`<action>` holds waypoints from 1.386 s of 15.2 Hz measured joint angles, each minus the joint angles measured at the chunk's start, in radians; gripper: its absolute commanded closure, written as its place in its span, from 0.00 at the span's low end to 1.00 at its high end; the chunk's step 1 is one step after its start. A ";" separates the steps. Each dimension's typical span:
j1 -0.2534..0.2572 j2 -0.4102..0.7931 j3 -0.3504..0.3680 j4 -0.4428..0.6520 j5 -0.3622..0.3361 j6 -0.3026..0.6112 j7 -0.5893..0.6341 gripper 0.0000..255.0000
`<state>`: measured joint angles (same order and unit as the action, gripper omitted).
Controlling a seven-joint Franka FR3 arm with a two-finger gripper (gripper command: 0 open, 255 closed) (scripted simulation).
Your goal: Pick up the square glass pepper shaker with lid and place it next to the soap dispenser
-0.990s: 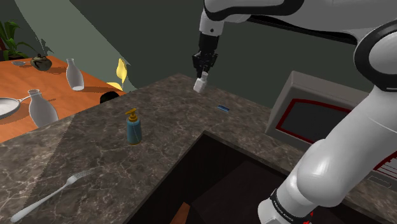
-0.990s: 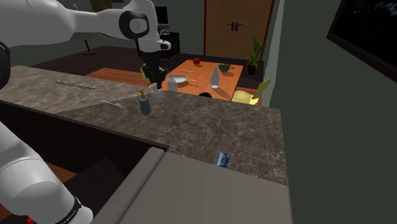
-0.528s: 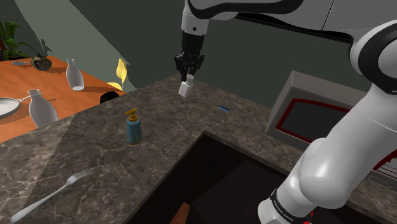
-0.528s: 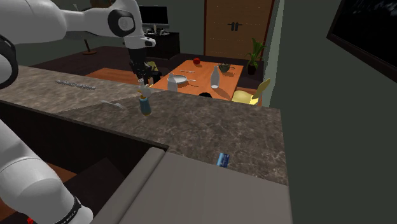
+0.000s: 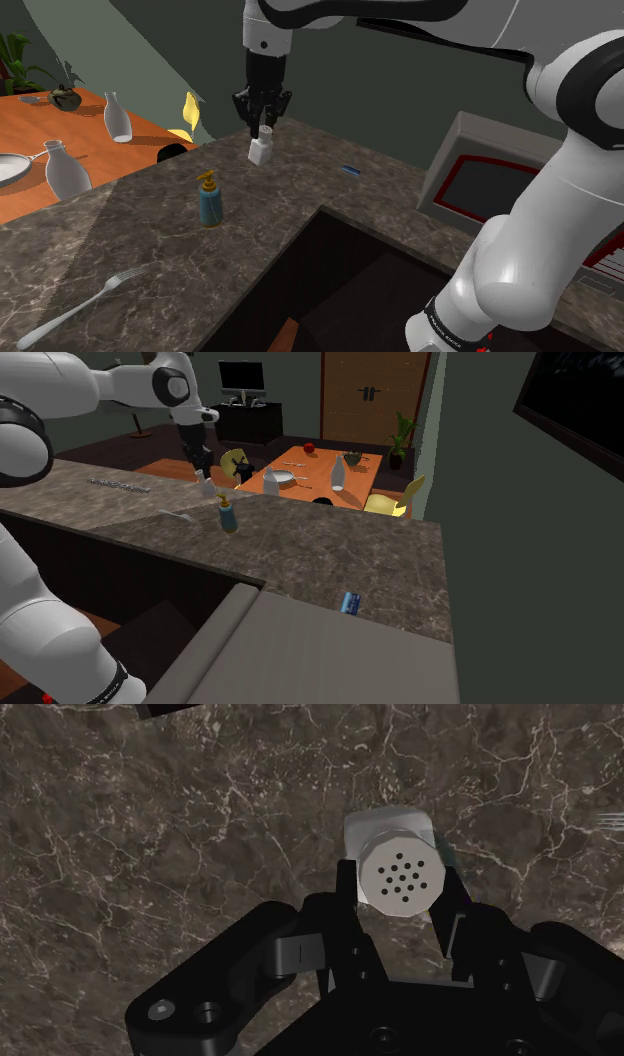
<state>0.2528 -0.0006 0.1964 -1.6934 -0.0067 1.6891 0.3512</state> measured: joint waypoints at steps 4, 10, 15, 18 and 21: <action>0.033 0.032 0.033 0.026 -0.007 0.005 0.067 1.00; 0.035 0.036 0.034 -0.048 -0.008 0.082 0.072 1.00; 0.034 0.036 0.034 -0.114 -0.008 0.149 0.073 1.00; 0.035 0.043 0.034 -0.148 -0.010 0.189 0.075 1.00; 0.036 0.049 0.035 -0.178 -0.012 0.225 0.078 1.00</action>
<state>0.2890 0.0485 0.2313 -1.8713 -0.0187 1.9140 0.4293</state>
